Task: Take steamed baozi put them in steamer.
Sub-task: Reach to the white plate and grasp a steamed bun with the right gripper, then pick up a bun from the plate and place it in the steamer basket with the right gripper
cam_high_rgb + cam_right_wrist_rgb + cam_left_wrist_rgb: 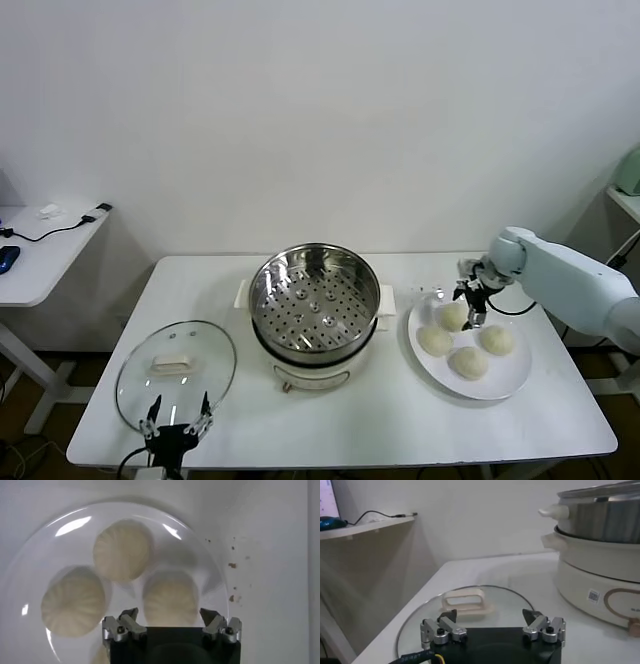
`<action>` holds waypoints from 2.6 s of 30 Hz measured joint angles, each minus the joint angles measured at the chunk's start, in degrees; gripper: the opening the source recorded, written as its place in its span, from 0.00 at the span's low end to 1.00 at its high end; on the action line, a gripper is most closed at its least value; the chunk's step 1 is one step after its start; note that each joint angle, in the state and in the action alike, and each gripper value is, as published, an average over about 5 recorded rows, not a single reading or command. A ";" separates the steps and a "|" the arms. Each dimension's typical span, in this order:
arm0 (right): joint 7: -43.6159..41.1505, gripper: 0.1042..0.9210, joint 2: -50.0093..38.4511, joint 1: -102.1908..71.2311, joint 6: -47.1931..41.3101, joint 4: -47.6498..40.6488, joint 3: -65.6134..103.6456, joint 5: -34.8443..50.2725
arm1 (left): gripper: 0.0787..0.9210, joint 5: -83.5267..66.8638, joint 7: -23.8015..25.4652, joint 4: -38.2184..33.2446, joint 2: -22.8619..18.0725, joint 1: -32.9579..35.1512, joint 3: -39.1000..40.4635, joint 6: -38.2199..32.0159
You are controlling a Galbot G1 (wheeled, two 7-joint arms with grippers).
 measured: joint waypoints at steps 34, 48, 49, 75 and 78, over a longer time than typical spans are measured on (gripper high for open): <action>-4.23 0.65 -1.28 6.55 3.48 3.40 -2.51 0.97 | 0.88 0.63 -0.01 -1.63 -0.24 0.78 0.35 -0.07; -6.27 0.65 2.31 30.15 13.01 21.38 -12.14 9.18 | 0.88 0.96 0.06 -3.01 0.68 1.45 1.05 -0.04; -6.22 0.65 3.07 31.17 13.90 22.88 -12.66 9.68 | 0.88 0.92 0.06 -3.12 0.76 1.55 0.98 -0.04; -3.18 0.65 25.34 23.87 42.08 9.86 -13.56 -5.66 | 0.88 0.55 -0.12 -2.82 0.91 1.86 -0.36 -0.40; -2.53 0.65 27.18 22.09 43.97 5.93 -12.92 -7.19 | 0.88 0.52 -0.14 -2.62 0.91 1.79 -0.44 -0.41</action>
